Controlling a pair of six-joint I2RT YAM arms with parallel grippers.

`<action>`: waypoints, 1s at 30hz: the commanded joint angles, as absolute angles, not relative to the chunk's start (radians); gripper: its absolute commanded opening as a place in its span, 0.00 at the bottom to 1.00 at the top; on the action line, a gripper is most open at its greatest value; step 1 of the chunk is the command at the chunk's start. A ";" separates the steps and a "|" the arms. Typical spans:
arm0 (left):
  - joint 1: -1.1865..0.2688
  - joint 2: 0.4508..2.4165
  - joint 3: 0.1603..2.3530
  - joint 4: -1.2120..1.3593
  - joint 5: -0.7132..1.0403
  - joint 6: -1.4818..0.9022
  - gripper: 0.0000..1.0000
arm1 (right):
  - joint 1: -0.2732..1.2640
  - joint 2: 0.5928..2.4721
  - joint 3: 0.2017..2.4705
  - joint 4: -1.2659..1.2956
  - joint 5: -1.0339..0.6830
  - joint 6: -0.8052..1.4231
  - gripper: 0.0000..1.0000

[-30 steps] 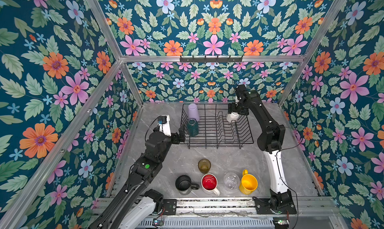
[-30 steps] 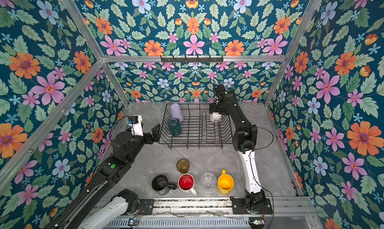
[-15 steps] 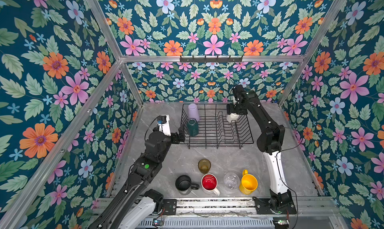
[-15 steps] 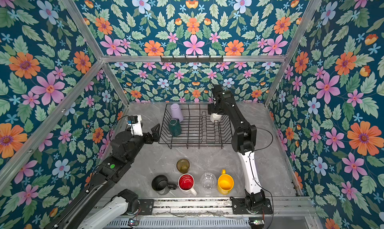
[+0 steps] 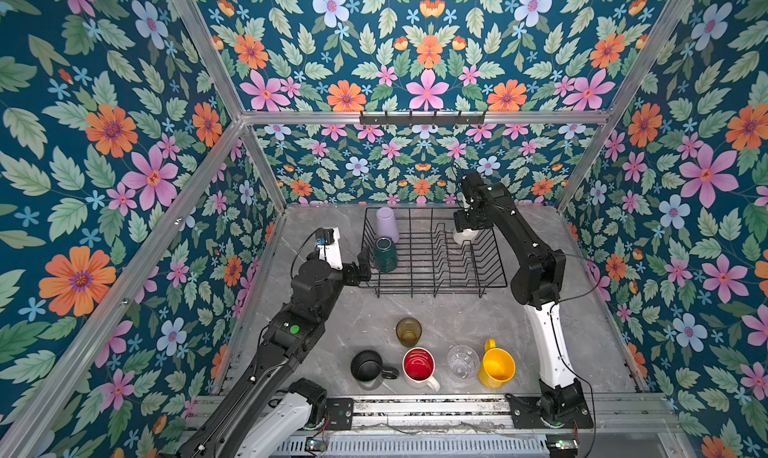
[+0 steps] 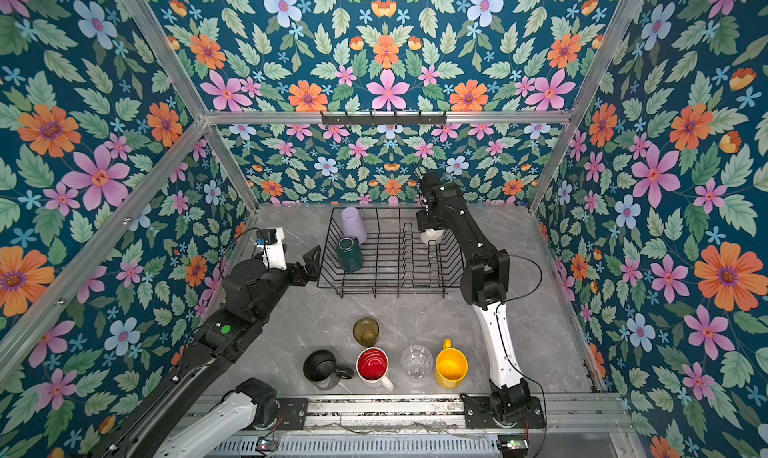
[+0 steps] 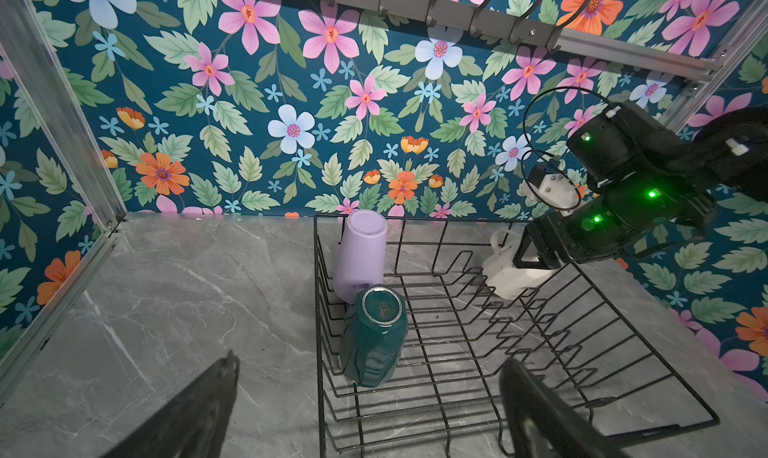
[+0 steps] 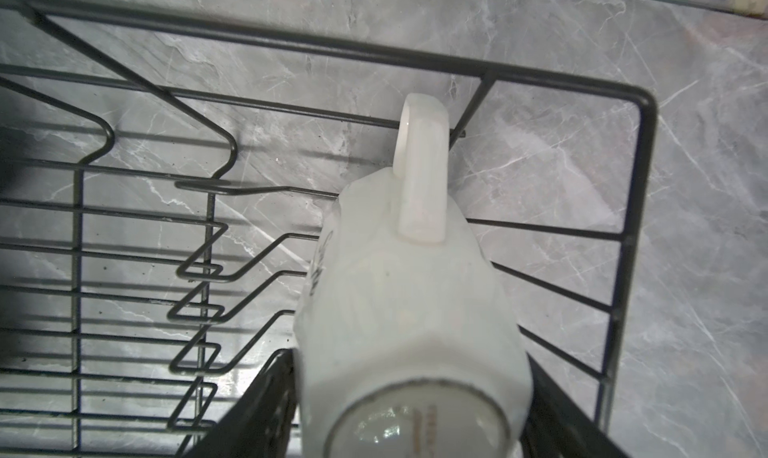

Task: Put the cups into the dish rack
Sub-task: 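Set the white mug down in the rack's far slots and open the right gripper, then lift the right gripper up and away from the white mug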

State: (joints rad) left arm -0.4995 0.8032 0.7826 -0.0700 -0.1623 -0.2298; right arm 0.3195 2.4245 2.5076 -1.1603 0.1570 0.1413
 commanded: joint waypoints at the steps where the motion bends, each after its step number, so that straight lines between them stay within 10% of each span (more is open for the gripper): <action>1: -0.500 0.804 0.790 -0.067 -0.164 -0.227 1.00 | 0.319 2.436 2.512 -1.138 0.186 0.120 0.67; 11: -0.500 0.807 0.794 -0.066 -0.158 -0.228 1.00 | 0.321 2.413 2.515 -1.138 0.183 0.148 0.40; 30: -0.501 0.775 0.788 -0.077 -0.177 -0.225 1.00 | 0.241 2.126 2.164 -1.039 0.137 0.198 0.55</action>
